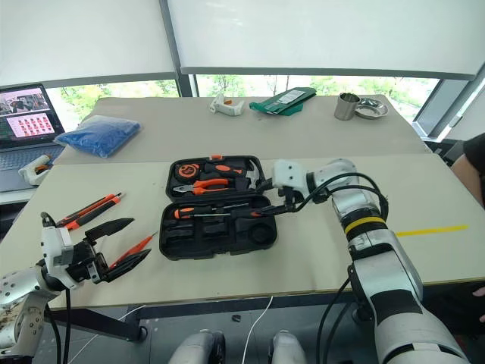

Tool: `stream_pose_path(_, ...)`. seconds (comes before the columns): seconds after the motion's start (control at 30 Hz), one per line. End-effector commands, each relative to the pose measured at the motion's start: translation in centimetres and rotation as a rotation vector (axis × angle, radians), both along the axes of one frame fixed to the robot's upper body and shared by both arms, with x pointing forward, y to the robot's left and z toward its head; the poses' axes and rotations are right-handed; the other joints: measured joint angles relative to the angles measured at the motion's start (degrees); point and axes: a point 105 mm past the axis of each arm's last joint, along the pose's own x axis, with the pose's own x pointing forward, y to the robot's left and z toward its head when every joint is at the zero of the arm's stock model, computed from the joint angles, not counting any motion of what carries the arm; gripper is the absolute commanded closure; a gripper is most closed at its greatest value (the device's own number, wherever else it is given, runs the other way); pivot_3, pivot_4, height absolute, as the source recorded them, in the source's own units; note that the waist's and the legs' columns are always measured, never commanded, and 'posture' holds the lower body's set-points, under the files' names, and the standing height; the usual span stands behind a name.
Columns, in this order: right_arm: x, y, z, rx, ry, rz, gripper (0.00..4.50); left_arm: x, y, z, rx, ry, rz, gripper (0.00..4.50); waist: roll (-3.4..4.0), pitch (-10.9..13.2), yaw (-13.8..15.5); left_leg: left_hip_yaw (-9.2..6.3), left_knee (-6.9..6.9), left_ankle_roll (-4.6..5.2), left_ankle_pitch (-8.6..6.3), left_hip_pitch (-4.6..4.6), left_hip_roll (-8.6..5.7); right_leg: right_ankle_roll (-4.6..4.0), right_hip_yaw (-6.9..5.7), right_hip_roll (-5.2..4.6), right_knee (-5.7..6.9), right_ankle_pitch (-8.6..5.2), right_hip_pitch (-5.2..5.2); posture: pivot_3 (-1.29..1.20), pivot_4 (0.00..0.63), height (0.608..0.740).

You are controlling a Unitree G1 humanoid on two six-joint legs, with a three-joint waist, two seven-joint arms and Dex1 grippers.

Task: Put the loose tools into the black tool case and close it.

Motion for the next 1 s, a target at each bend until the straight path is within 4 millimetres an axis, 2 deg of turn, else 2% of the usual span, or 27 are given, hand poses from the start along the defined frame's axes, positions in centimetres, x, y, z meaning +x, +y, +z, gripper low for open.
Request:
stream_pose_path(0.03,0.8,1.9,1.4,0.179,-0.006,-0.053,2.29,0.1,-0.1,0.4,0.002,-0.034,0.006,0.0,0.0,0.0,-0.38,0.0,0.0,-0.02,-0.01,0.01,0.04,-0.04,0.03,0.03,0.02,0.02,-0.02,0.0,0.15,0.74)
stream_pose_path(0.2,1.1,3.8,-1.0,0.151,0.028,-0.085,4.0,0.3,0.0,0.5,0.001,-0.033,0.017,0.0,0.0,0.0,-0.24,0.0,-0.03,-0.06,0.01,0.0,0.06,-0.11,0.03,0.07,0.11,0.04,-0.12,0.0,0.15,0.74)
stream_pose_path(0.27,0.7,4.6,-1.9,0.123,0.034,-0.063,4.43,0.3,0.2,0.5,0.004,-0.031,0.021,0.0,0.01,0.0,-0.04,0.01,-0.02,-0.06,0.01,-0.03,0.02,-0.1,0.03,0.04,0.1,0.04,-0.14,0.0,0.15,0.74)
stream_pose_path(0.37,0.2,5.5,-3.4,0.083,0.046,-0.046,4.43,0.3,0.3,0.5,0.008,-0.025,0.029,0.0,0.01,0.0,-0.01,0.01,-0.02,-0.05,0.01,-0.03,0.01,-0.09,0.03,0.02,0.09,0.04,-0.13,0.0,0.15,0.74)
stream_pose_path(0.53,0.0,5.7,-5.4,-0.016,0.054,-0.048,4.43,0.4,0.5,0.5,0.009,-0.018,0.042,0.0,0.01,-0.01,-0.08,0.02,-0.02,-0.07,0.01,-0.04,0.01,-0.1,0.04,0.03,0.1,0.04,-0.14,0.0,0.15,0.74)
stream_pose_path(0.7,0.7,5.3,-6.9,-0.113,0.037,-0.111,4.43,0.1,0.6,0.6,0.0,0.008,0.049,0.0,0.02,-0.02,-0.13,0.02,-0.02,-0.3,-0.12,0.01,0.02,-0.11,0.03,0.05,0.13,0.04,-0.14,0.0,0.15,0.74)
stream_pose_path(0.83,0.0,5.6,-8.1,-0.204,0.042,-0.055,4.43,0.0,0.8,0.5,0.003,0.005,0.074,0.0,0.0,-0.08,-0.13,0.02,-0.02,-0.38,-0.14,0.14,0.03,-0.28,0.03,0.05,0.13,-0.06,-0.12,0.0,0.15,0.74)
stream_pose_path(0.93,-0.3,6.0,-8.1,-0.216,0.015,-0.026,4.43,0.0,0.9,0.5,0.003,0.005,0.083,0.0,-0.02,-0.18,-0.1,0.02,-0.03,-0.41,-0.16,0.39,0.05,-0.42,0.03,0.05,0.13,-0.16,-0.03,0.0,0.15,0.74)
stream_pose_path(1.0,0.1,6.5,-6.3,-0.119,-0.024,-0.043,4.43,0.1,1.0,0.5,-0.004,0.001,0.099,0.0,-0.02,-0.18,-0.13,0.01,-0.04,-0.43,-0.17,0.48,0.06,-0.3,0.03,0.04,0.11,-0.27,0.06,0.0,0.15,0.74)
